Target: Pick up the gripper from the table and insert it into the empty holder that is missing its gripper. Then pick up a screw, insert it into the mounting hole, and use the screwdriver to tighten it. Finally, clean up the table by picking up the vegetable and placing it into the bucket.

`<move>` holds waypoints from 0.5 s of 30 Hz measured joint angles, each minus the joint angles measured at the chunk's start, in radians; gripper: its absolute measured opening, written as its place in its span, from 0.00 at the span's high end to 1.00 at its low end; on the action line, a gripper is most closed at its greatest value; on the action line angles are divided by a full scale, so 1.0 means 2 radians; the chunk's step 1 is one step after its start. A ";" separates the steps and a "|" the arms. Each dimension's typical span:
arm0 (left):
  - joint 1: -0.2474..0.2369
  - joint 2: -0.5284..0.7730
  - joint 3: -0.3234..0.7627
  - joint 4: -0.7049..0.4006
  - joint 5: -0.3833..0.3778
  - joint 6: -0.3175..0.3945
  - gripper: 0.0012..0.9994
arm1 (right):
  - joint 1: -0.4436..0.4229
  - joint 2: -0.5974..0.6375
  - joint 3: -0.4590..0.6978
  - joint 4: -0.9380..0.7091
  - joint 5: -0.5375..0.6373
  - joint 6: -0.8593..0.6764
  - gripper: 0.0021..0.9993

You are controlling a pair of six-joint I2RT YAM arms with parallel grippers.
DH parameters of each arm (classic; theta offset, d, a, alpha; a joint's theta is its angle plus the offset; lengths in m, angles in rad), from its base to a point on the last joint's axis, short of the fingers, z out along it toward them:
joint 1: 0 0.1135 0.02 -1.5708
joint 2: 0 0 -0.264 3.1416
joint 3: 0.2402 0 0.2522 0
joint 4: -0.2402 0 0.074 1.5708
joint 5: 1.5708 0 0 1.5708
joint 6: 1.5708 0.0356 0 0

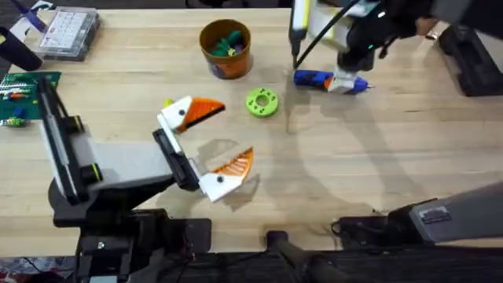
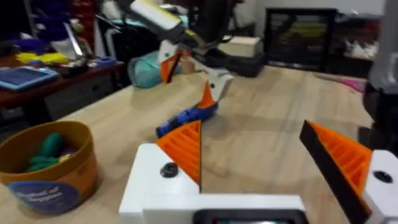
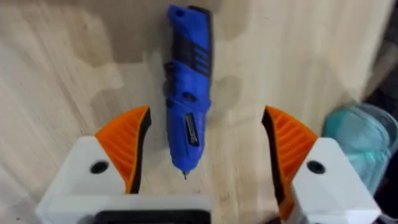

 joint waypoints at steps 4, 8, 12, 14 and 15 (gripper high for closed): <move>0.000 0.005 0.014 -0.029 -0.042 -0.025 0.01 | 0.000 -0.054 0.000 0.000 -0.001 0.064 0.00; 0.000 0.036 0.081 -0.115 -0.092 -0.019 0.01 | 0.000 -0.099 0.000 0.000 -0.001 0.152 0.00; 0.000 0.095 0.178 -0.197 -0.151 0.006 0.01 | 0.000 -0.130 0.003 -0.001 -0.001 0.250 0.00; 0.000 0.126 0.221 -0.221 -0.176 0.020 0.01 | 0.000 -0.141 0.007 0.003 -0.001 0.294 0.00; 0.000 0.142 0.241 -0.234 -0.188 0.026 0.01 | 0.000 -0.145 0.009 0.006 -0.001 0.314 0.00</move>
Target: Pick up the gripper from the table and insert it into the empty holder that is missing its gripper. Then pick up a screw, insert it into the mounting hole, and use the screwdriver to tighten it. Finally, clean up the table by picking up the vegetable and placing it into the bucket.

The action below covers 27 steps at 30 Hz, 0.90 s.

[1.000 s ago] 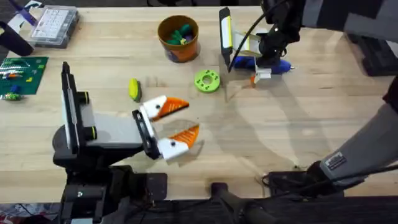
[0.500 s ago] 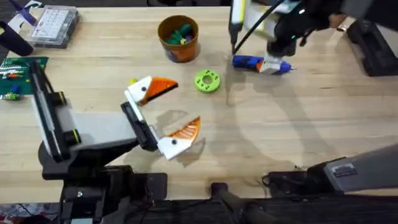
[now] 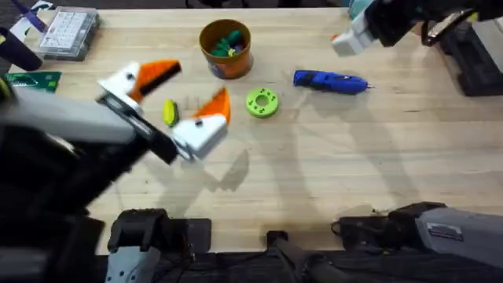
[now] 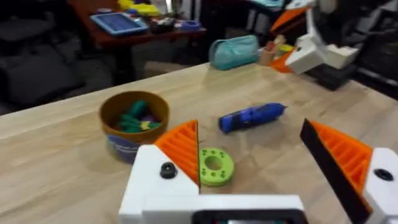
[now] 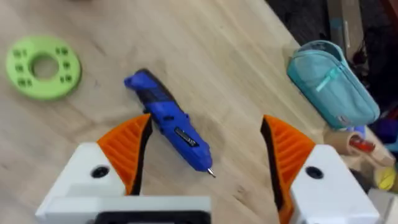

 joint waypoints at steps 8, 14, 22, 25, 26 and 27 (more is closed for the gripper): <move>0.000 0.099 0.076 0.001 -0.052 0.021 0.01 | 0.000 -0.022 0.004 0.021 -0.001 0.145 0.00; 0.020 0.101 0.078 -0.030 -0.182 0.026 0.01 | 0.000 -0.022 0.004 0.020 -0.002 0.196 0.00; 0.026 0.123 0.080 -0.098 -0.271 0.025 0.01 | 0.000 -0.022 0.004 0.019 -0.002 0.228 0.00; 0.026 0.127 0.080 -0.102 -0.275 0.025 0.01 | 0.000 -0.023 0.004 0.019 -0.002 0.232 0.00; 0.026 0.126 0.080 -0.105 -0.277 0.025 0.01 | 0.000 -0.023 0.004 0.019 -0.002 0.232 0.00; 0.026 0.126 0.080 -0.109 -0.281 0.025 0.01 | 0.000 -0.023 0.004 0.019 -0.002 0.232 0.00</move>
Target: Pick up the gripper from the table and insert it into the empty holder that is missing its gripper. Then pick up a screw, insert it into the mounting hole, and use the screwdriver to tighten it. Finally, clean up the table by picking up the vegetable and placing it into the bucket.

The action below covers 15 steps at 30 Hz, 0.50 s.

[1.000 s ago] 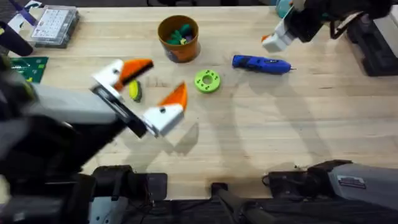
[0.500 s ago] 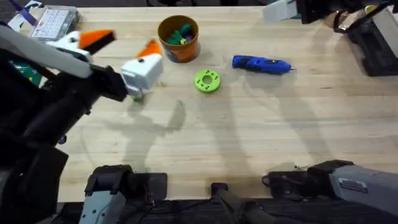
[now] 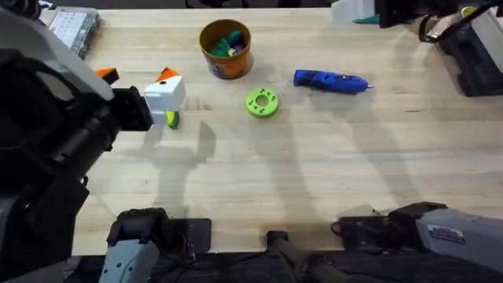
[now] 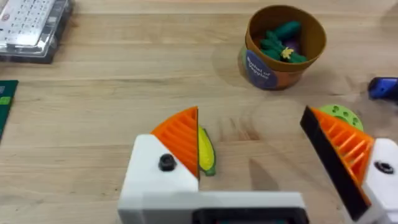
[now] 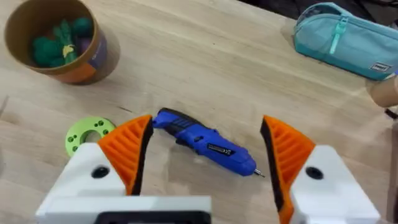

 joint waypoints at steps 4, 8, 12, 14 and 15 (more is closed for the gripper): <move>0.000 0.007 0.000 -0.025 -0.035 -0.022 0.01 | 0.000 0.000 0.000 -0.002 0.000 0.000 0.00; 0.000 0.045 0.000 -0.029 -0.061 -0.051 0.01 | 0.000 0.000 0.000 -0.003 0.000 0.000 0.00; 0.000 0.115 0.001 -0.028 -0.072 -0.066 0.01 | 0.000 0.000 0.000 -0.003 0.000 0.002 0.00; 0.001 0.156 0.001 -0.028 -0.074 -0.078 0.01 | 0.000 0.000 0.000 -0.003 0.000 0.002 0.00; 0.001 0.179 0.001 -0.025 -0.074 -0.086 0.01 | 0.000 0.000 0.000 -0.003 0.000 0.002 0.00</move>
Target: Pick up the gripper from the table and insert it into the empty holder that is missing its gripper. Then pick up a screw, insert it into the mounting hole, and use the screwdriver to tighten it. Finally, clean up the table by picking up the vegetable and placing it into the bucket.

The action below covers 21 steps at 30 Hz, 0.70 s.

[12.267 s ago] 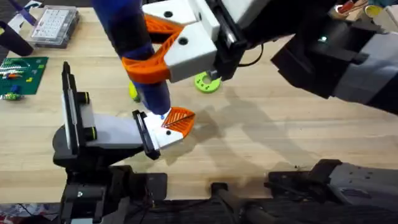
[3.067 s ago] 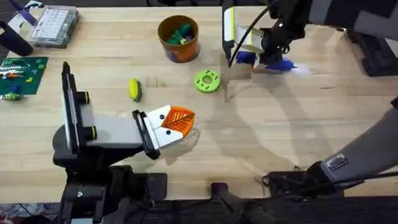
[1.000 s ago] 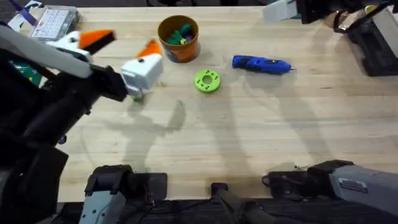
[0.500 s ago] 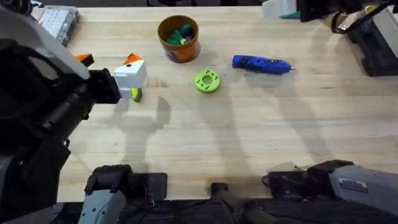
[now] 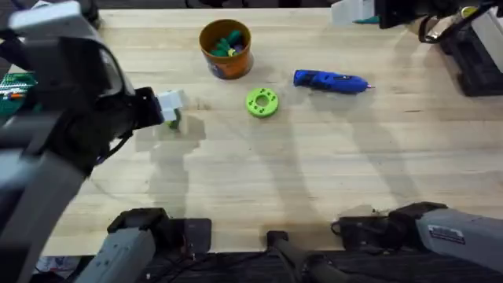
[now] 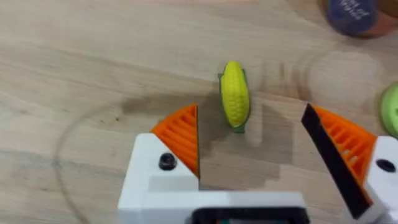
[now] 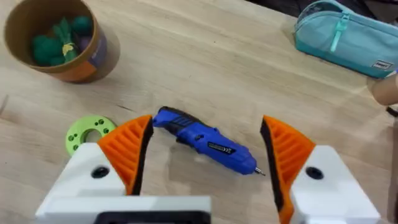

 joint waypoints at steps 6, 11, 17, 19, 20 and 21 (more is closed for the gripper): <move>0.015 0.140 0.025 0.005 0.002 -0.023 0.01 | 0.000 0.000 0.000 -0.001 0.000 0.000 0.00; 0.026 0.226 0.067 0.015 0.022 -0.027 0.01 | 0.000 0.000 0.000 0.000 0.000 0.000 0.00; 0.027 0.303 0.105 0.013 0.040 -0.026 0.01 | 0.000 0.000 0.000 -0.001 0.000 0.000 0.00; 0.027 0.321 0.107 0.013 0.042 -0.026 0.02 | 0.000 0.000 0.000 -0.001 0.000 0.000 0.00; 0.027 0.328 0.107 0.012 0.039 -0.024 0.03 | 0.000 0.000 0.000 -0.001 0.000 0.000 0.00; 0.027 0.331 0.109 0.012 0.037 -0.025 0.08 | 0.000 0.000 0.000 0.000 0.000 0.000 0.00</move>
